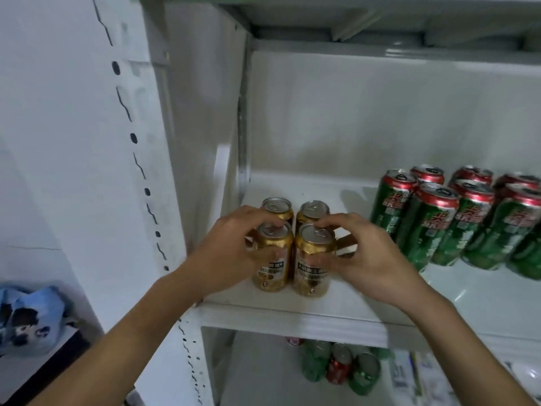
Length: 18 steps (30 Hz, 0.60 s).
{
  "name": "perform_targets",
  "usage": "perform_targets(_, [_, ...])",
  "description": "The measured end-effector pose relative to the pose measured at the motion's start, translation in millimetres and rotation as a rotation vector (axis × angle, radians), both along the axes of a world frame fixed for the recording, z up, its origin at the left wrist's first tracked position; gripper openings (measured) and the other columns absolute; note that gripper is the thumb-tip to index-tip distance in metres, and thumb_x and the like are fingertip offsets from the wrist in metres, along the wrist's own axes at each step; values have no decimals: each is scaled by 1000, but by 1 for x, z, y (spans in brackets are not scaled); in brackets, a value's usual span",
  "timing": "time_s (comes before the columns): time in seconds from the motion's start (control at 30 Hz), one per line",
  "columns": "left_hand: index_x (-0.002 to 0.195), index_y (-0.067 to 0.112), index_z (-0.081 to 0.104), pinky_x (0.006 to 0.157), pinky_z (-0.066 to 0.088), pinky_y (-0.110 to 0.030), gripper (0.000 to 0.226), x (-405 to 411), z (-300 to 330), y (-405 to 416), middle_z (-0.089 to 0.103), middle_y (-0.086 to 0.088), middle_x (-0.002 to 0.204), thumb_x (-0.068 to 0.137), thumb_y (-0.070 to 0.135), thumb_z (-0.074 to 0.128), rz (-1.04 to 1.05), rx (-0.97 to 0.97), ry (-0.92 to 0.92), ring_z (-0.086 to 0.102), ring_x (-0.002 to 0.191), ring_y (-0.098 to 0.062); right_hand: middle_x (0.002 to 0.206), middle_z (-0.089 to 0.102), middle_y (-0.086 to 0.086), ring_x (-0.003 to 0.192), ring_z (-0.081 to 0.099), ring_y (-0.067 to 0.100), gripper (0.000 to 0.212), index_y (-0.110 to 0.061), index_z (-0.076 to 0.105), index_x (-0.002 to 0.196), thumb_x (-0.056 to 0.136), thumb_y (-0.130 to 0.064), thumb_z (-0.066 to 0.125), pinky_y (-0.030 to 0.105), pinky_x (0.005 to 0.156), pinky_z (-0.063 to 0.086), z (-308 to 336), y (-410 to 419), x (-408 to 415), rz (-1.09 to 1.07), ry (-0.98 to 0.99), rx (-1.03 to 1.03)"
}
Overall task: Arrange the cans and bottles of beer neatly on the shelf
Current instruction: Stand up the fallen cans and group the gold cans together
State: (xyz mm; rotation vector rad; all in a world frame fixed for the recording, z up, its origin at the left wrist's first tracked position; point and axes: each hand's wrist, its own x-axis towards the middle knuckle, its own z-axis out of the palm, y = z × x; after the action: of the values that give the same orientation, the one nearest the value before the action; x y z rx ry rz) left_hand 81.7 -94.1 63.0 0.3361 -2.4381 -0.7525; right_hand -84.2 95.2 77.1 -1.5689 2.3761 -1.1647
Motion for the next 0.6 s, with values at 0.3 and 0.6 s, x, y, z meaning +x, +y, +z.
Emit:
perform_targets(0.3, [116, 33, 71, 91, 55, -28, 44, -5, -1, 4, 60, 10, 115, 76, 33, 88, 65, 7, 54, 62, 99, -8, 126, 60, -13, 113, 59, 2, 53, -30, 64, 129, 81, -25, 84, 14, 88, 50, -9, -4, 6, -49, -44, -36])
perform_targets(0.6, [113, 41, 68, 96, 55, -34, 30, -3, 10, 6, 55, 9, 119, 84, 47, 77, 59, 57, -15, 61, 108, -14, 129, 56, -11, 111, 61, 6, 51, -31, 59, 133, 85, -34, 79, 18, 85, 56, -9, 0, 4, 4, -80, -51])
